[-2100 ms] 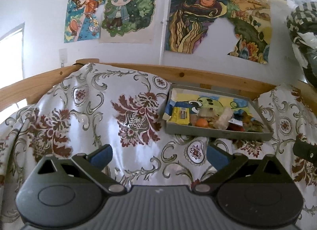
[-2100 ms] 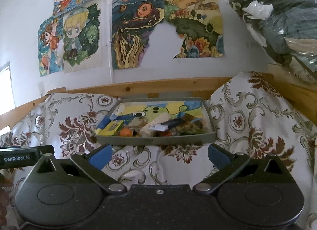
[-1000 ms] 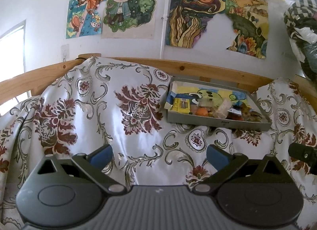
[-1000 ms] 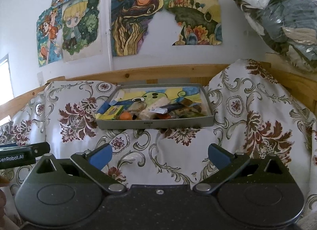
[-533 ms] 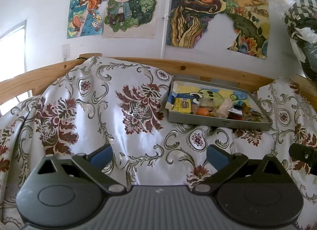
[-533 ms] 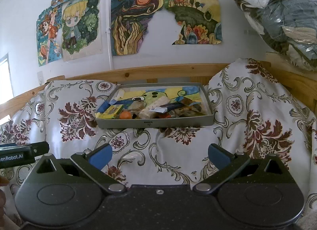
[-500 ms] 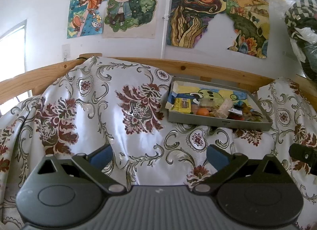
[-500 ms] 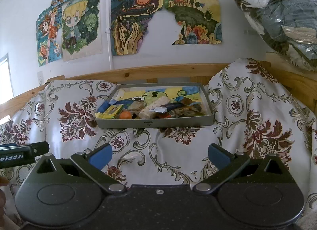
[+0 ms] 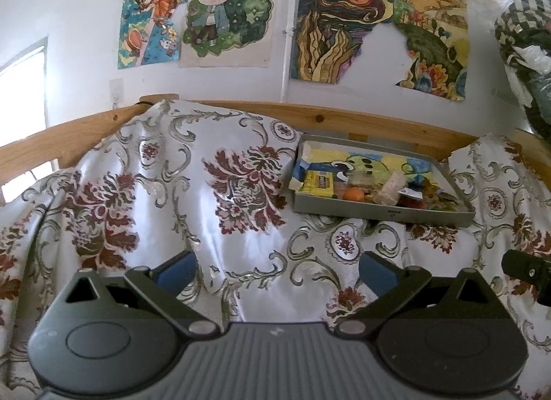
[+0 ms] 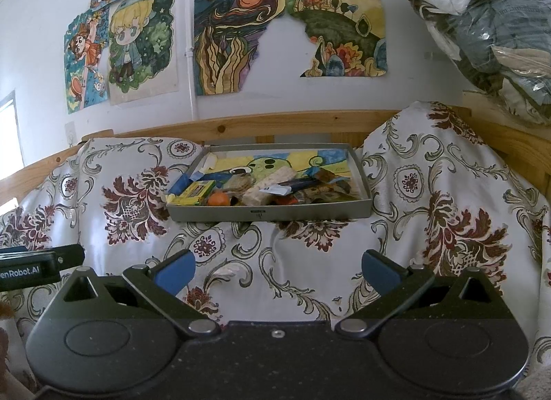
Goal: Organize snacks
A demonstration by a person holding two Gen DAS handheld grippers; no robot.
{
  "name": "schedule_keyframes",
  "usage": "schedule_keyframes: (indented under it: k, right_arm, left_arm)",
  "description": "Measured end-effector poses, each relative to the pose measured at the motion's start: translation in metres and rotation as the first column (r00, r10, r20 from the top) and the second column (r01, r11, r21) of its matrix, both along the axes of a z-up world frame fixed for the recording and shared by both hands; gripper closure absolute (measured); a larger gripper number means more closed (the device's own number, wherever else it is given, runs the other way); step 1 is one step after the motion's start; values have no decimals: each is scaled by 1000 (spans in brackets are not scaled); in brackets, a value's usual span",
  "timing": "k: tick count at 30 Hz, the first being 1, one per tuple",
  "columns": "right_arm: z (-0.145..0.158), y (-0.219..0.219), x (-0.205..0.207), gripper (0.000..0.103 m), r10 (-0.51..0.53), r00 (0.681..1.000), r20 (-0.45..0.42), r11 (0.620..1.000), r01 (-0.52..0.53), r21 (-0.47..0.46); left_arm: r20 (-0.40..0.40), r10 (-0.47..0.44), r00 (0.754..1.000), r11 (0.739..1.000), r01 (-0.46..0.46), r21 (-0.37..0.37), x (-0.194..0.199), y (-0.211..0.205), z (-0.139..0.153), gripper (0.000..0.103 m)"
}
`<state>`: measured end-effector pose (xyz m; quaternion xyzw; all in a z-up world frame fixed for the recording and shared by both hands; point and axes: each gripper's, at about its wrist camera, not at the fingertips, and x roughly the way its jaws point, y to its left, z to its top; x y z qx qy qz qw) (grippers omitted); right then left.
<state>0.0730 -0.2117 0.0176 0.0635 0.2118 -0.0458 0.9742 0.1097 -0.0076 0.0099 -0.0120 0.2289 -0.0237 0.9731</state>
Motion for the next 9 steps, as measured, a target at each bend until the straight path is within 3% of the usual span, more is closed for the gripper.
schedule_keyframes:
  k: [9]
  right_arm:
    - [-1,1,0,1,0,1000,-2,1000,0,-1]
  left_arm:
    - [-21,-12,1000,1000,12,21,0,-2,-2,0]
